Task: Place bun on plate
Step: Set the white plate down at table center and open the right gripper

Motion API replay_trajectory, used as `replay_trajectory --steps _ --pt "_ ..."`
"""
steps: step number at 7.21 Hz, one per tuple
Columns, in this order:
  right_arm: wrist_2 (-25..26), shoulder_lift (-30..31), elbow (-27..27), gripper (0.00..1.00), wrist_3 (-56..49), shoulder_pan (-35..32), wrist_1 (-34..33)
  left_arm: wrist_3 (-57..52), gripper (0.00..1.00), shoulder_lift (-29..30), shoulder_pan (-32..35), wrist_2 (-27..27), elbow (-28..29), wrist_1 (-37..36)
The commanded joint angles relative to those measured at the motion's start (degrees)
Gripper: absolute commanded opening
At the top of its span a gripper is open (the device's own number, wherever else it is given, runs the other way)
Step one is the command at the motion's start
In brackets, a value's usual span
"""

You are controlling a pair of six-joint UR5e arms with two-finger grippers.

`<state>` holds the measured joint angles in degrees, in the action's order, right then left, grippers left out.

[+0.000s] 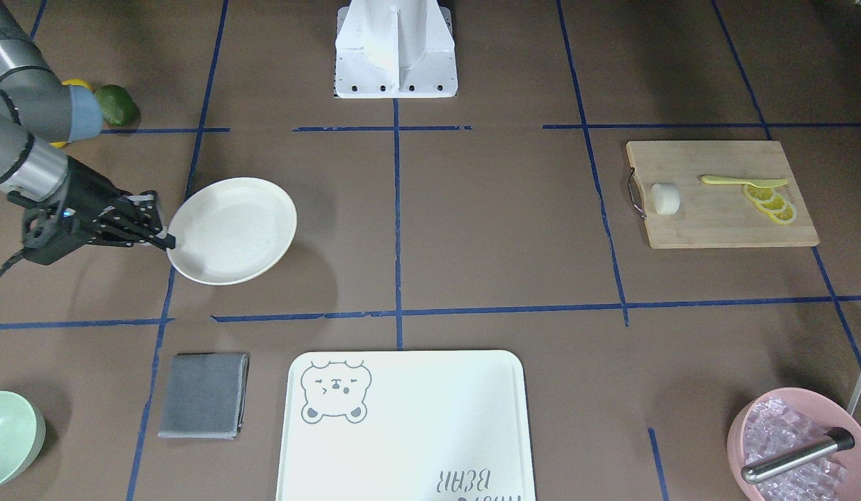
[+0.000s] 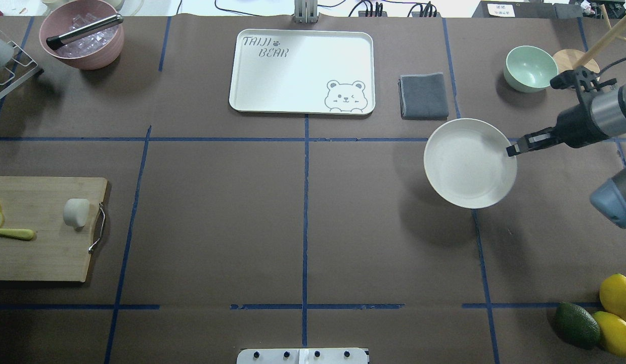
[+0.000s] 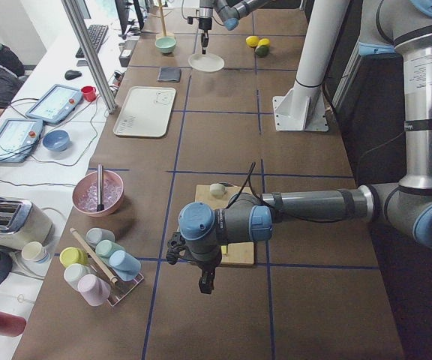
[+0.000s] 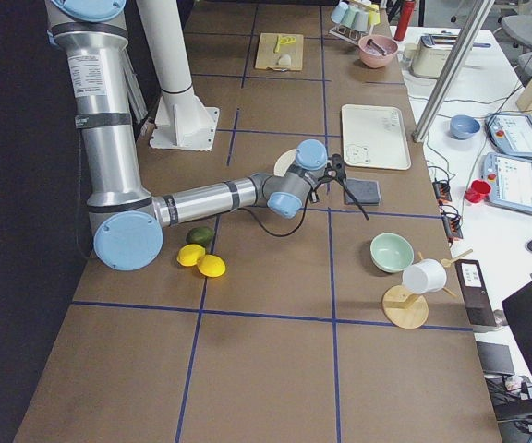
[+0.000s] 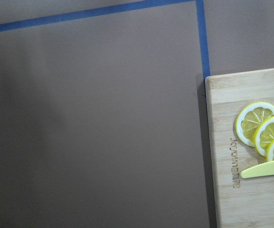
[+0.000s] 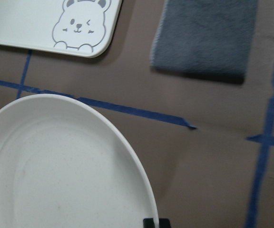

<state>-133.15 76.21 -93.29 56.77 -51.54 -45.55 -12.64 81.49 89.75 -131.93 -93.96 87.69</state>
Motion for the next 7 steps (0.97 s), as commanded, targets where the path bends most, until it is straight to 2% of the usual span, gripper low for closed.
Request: replay_trajectory --steps 1,3,4,6,7 --pt "8.66 -8.58 -0.04 0.08 12.54 9.15 -7.12 -0.02 1.00 0.16 -0.72 0.00 -0.08 0.03" --pt "19.72 -16.14 0.39 0.06 19.39 18.19 -19.26 0.07 1.00 0.16 -0.72 -2.00 0.00 0.03" --pt "20.73 -18.09 0.48 0.06 21.26 19.88 -22.53 0.07 1.00 0.16 -0.81 -3.85 0.00 -0.06" --pt "21.87 -18.11 0.57 0.09 22.42 21.91 -22.83 0.07 1.00 0.16 -0.81 -3.87 0.09 -0.06" --pt "22.14 -18.11 1.18 0.23 22.16 22.09 -22.74 0.07 1.00 0.16 -0.81 -3.87 0.18 -0.06"
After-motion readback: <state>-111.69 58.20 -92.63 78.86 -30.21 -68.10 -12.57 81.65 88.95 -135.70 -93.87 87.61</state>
